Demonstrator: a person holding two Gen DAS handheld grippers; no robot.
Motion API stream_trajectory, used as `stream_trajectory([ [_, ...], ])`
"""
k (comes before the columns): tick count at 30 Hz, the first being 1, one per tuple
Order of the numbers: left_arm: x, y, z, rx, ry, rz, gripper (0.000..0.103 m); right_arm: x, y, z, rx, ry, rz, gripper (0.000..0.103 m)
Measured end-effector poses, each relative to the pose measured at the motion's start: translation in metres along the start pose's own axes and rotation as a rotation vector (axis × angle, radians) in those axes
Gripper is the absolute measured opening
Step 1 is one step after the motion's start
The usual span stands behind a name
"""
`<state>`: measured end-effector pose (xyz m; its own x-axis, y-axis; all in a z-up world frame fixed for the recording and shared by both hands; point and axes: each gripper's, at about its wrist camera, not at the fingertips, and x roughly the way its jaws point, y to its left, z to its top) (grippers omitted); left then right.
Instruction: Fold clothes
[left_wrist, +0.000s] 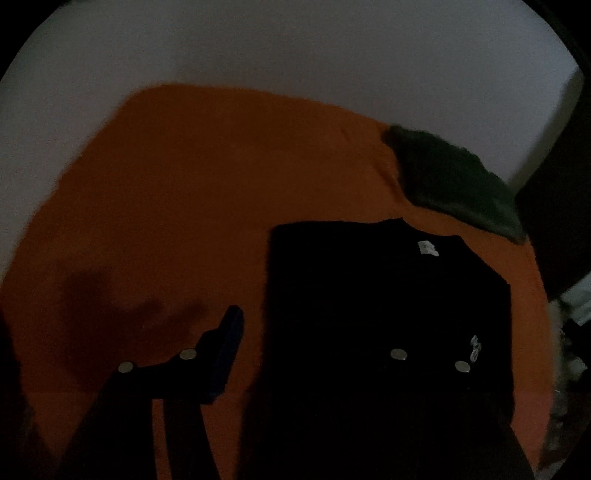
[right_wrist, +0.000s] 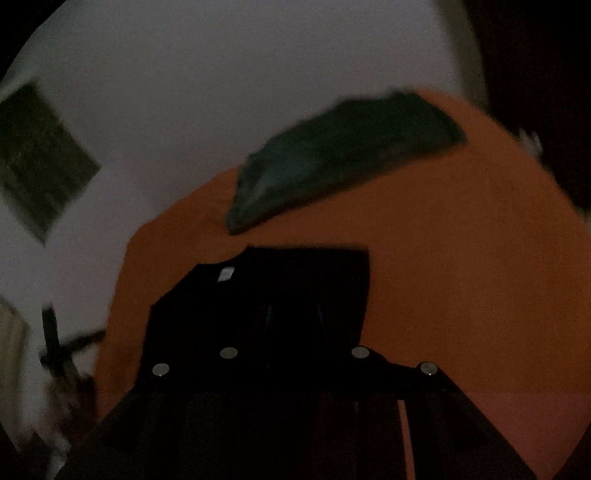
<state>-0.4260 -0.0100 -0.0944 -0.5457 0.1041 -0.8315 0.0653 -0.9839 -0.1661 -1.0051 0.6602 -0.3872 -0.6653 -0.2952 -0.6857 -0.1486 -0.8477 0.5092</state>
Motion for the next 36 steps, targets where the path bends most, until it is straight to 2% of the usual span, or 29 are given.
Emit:
stream_trajectory([
  [2,-0.016,-0.006,-0.025,0.017,0.055,-0.033,0.064,-0.01,-0.005,-0.018,0.077,0.046,0.015,0.023],
  [5,-0.042,-0.013,-0.07,0.042,0.13,-0.083,0.064,-0.032,0.0,-0.057,0.095,0.113,-0.027,0.023],
  [6,-0.051,-0.014,-0.086,0.051,0.154,-0.1,0.064,-0.039,0.005,-0.072,0.083,0.142,-0.018,0.023],
  [11,-0.073,-0.013,-0.179,0.153,0.283,-0.083,0.065,-0.066,0.027,-0.159,-0.014,0.251,-0.023,0.029],
  [13,-0.074,-0.01,-0.219,0.217,0.35,-0.042,0.065,-0.074,0.037,-0.201,-0.061,0.312,-0.04,0.029],
  [16,-0.067,-0.007,-0.258,0.268,0.391,-0.026,0.065,-0.08,0.05,-0.251,-0.121,0.355,-0.029,0.029],
  [18,-0.064,-0.006,-0.277,0.278,0.413,-0.017,0.065,-0.08,0.062,-0.288,-0.188,0.369,-0.038,0.029],
  [20,-0.064,-0.006,-0.295,0.265,0.423,-0.05,0.065,-0.075,0.072,-0.317,-0.23,0.391,-0.039,0.029],
  [23,-0.061,-0.008,-0.317,0.298,0.406,-0.037,0.065,-0.071,0.081,-0.356,-0.241,0.422,-0.01,0.029],
  [25,-0.051,0.003,-0.333,0.314,0.411,0.045,0.065,-0.069,0.083,-0.377,-0.23,0.435,-0.004,0.029],
  [26,-0.046,0.009,-0.342,0.322,0.413,0.086,0.065,-0.069,0.079,-0.385,-0.215,0.438,-0.022,0.029],
  [27,-0.047,0.018,-0.344,0.304,0.404,0.08,0.066,-0.069,0.074,-0.392,-0.199,0.441,-0.04,0.029],
  [29,-0.049,0.038,-0.35,0.267,0.386,0.066,0.067,-0.071,0.059,-0.403,-0.18,0.431,-0.138,0.029],
  [30,-0.053,0.045,-0.349,0.257,0.38,0.09,0.067,-0.073,0.05,-0.408,-0.172,0.425,-0.19,0.029],
  [32,-0.063,0.063,-0.344,0.218,0.363,0.132,0.066,-0.084,0.033,-0.416,-0.143,0.394,-0.19,0.029],
  [33,-0.068,0.072,-0.342,0.183,0.351,0.129,0.066,-0.091,0.026,-0.42,-0.127,0.375,-0.175,0.029],
  [36,-0.08,0.082,-0.335,0.111,0.353,0.02,0.066,-0.11,0.026,-0.427,-0.131,0.332,-0.204,0.029],
])
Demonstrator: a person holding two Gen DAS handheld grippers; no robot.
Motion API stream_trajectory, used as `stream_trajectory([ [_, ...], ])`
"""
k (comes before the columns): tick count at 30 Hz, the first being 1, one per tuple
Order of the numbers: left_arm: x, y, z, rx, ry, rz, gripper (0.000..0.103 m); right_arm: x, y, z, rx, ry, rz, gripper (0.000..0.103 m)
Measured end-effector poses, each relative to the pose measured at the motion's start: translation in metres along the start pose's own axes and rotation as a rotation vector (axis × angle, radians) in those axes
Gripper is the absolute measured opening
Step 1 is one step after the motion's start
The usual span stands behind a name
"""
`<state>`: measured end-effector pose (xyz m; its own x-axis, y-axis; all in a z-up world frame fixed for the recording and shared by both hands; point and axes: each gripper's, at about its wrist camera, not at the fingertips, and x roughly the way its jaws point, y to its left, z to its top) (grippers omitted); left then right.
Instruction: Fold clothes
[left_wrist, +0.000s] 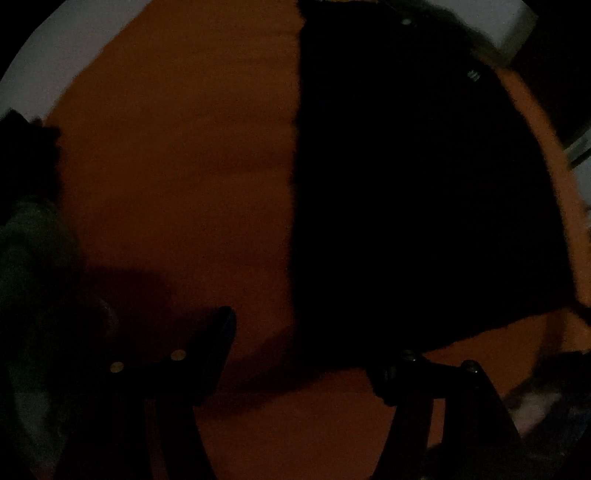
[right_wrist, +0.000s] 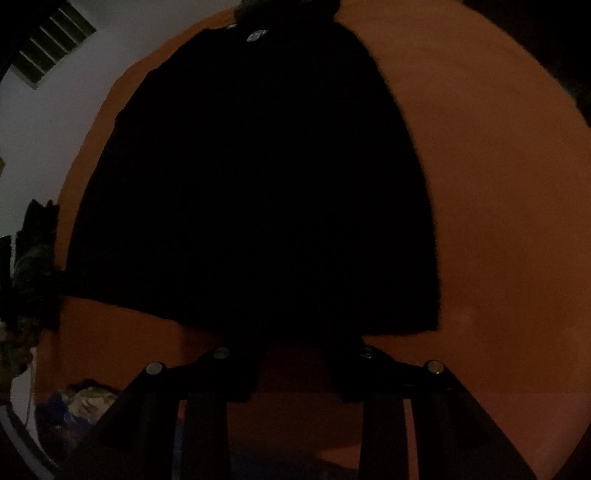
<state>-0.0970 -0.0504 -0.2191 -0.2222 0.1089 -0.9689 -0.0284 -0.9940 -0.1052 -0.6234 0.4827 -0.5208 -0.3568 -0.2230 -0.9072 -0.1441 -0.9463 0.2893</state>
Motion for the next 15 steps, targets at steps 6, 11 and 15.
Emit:
stream_trajectory([
  [6,0.008,-0.067,0.007,0.069,-0.065,-0.039,0.066,0.009,0.085,0.003,-0.157,-0.027,0.099,0.029],
  [11,0.038,-0.122,-0.004,0.15,-0.126,0.195,0.066,0.037,0.157,-0.004,-0.267,-0.082,0.055,0.041],
  [15,0.044,-0.115,-0.014,0.113,-0.148,0.202,0.071,0.059,0.155,-0.017,-0.26,-0.107,-0.042,0.055],
])
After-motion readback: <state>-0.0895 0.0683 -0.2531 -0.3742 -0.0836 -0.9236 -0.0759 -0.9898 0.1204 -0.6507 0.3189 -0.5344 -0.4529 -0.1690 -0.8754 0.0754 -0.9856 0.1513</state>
